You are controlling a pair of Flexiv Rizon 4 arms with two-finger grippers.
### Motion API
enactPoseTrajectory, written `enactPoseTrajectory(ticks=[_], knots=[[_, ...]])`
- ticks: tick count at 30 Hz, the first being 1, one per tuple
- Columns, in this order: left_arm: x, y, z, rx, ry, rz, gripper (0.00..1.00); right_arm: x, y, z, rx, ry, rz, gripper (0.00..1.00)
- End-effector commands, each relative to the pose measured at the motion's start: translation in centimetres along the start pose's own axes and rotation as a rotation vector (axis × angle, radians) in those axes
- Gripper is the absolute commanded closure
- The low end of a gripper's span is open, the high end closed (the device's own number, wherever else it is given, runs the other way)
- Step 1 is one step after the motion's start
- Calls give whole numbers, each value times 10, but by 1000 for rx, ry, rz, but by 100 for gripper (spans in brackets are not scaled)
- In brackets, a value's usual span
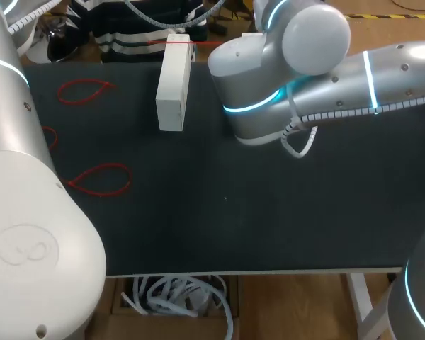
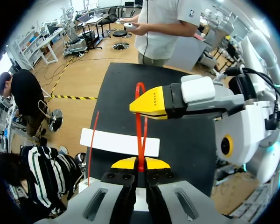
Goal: Grab the tape and strap the tape.
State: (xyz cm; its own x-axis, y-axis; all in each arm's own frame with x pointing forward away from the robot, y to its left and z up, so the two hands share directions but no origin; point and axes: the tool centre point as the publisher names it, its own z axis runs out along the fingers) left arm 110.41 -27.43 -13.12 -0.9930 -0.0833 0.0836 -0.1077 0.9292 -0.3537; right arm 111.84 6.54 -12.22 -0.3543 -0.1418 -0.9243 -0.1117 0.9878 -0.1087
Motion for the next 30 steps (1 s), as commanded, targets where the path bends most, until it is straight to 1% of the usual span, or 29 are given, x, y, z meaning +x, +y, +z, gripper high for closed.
enactPoseTrajectory(ticks=[1,7,30], knots=[[-1,-1,-1,-6,2,-2,100,-3,3,-1,4,5,-1,100],[-1,-1,-1,-6,2,-2,100,-3,8,-1,-4,6,1,100],[-1,-1,-1,-6,2,-2,100,1,16,-5,-40,25,-13,100]])
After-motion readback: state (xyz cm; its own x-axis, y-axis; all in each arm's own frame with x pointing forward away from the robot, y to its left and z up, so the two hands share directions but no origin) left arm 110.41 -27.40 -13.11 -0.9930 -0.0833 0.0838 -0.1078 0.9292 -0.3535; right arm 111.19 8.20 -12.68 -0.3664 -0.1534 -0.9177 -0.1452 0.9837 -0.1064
